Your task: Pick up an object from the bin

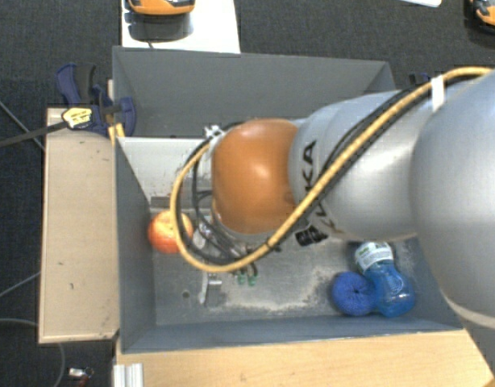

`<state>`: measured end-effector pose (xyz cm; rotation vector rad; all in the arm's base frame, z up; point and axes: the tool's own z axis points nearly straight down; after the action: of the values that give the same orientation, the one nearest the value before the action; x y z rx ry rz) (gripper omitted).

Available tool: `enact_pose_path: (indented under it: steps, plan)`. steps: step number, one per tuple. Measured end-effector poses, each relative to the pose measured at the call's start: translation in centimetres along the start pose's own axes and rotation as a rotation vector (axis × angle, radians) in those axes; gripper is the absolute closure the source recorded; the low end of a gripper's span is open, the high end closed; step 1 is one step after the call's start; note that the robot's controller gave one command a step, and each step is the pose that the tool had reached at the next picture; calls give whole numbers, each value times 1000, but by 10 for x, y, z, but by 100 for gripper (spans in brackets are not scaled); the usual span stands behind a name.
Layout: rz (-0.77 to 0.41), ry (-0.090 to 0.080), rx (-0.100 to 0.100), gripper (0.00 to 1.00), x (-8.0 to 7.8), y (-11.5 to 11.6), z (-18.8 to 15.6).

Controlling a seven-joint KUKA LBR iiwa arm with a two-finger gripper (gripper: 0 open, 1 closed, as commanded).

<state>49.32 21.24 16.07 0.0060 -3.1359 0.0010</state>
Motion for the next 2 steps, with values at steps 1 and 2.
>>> enact_pose_path:
  steps: [1, 2]
  plan:
    - [5, -7, -2, 0, -2, -1, -4]
    - [-2, -23, 0, 0, -68, 39, 77]
